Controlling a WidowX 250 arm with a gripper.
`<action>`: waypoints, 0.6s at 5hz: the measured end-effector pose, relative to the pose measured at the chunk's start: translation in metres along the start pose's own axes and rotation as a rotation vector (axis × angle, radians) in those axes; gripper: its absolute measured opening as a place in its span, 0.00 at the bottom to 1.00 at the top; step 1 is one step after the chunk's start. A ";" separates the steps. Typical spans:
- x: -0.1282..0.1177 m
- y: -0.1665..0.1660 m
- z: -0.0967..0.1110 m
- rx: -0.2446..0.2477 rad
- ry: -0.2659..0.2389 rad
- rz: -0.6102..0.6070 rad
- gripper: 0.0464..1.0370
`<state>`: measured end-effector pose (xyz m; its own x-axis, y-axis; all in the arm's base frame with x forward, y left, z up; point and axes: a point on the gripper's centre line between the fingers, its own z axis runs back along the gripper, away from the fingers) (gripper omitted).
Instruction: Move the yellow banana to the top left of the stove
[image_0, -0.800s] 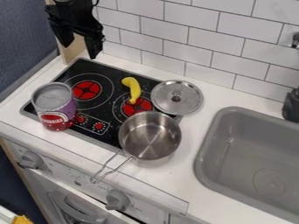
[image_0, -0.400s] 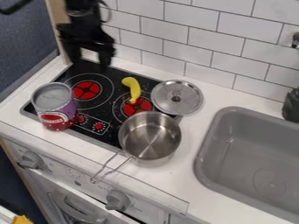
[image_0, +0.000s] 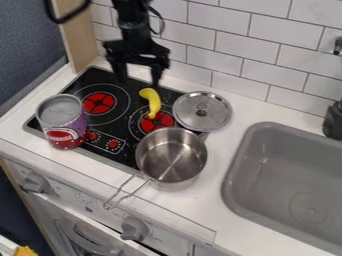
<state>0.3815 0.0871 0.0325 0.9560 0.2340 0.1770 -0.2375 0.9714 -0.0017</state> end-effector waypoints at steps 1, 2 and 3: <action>0.008 -0.016 -0.012 0.026 0.012 0.039 0.96; 0.008 -0.012 -0.028 0.056 0.045 0.069 0.96; 0.009 -0.009 -0.034 0.078 0.053 0.076 0.96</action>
<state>0.3977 0.0817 0.0010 0.9419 0.3111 0.1270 -0.3208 0.9450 0.0643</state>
